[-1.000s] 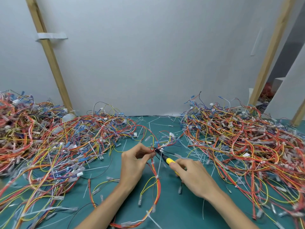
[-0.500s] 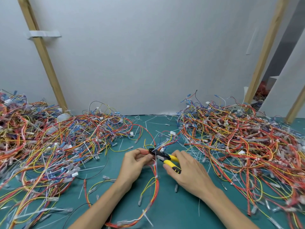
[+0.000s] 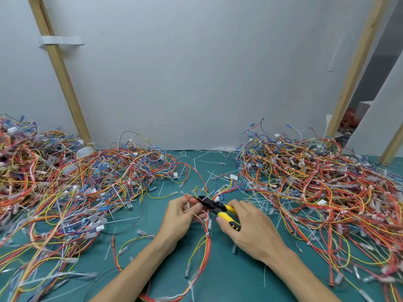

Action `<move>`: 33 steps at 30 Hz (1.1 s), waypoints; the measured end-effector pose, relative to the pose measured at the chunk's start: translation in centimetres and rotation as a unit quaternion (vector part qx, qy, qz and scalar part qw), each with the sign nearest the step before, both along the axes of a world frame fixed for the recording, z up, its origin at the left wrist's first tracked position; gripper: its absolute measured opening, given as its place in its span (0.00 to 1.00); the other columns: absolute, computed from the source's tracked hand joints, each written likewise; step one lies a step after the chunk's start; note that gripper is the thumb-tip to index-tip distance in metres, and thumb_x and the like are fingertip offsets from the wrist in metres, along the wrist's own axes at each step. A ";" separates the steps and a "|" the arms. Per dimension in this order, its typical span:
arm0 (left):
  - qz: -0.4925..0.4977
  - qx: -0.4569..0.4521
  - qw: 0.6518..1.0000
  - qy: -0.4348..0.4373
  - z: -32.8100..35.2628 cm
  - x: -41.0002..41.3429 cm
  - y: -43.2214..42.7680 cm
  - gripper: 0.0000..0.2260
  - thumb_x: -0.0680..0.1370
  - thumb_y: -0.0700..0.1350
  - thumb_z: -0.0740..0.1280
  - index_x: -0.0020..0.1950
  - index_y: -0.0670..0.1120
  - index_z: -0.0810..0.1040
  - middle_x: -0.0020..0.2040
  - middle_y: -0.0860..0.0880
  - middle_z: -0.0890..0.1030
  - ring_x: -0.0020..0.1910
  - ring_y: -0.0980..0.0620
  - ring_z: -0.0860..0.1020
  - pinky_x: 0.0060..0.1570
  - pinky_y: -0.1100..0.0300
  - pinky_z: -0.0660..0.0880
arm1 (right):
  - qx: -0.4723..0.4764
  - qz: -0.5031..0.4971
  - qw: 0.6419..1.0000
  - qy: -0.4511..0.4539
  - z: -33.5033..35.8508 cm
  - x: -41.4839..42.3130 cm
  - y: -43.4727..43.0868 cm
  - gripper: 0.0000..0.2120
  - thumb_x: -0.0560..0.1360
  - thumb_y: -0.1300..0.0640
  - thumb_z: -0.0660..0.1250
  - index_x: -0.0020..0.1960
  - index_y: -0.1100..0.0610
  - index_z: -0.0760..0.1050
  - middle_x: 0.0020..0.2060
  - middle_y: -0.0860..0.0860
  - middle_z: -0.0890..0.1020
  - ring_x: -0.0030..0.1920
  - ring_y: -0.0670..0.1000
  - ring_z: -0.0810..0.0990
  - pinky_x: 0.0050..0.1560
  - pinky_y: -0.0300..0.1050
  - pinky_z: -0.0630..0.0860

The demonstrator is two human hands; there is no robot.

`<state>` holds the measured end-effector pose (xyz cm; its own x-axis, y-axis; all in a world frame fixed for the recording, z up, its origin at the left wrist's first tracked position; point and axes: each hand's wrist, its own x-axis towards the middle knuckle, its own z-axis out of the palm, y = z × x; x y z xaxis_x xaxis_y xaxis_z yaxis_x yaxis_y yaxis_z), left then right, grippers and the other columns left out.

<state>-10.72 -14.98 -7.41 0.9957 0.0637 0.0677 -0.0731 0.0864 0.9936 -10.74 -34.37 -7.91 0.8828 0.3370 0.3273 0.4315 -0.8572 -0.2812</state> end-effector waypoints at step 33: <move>-0.010 0.059 0.998 0.008 -1.0 0.7 0.0 0.05 0.79 0.33 0.63 0.48 0.32 0.77 0.40 0.39 0.83 0.35 0.48 0.83 0.39 0.61 0.80 | -0.013 -0.067 0.998 0.017 1.4 -0.3 -0.3 0.32 0.72 0.27 0.46 0.33 0.54 0.66 0.28 0.51 0.73 0.34 0.52 0.72 0.35 0.48 0.67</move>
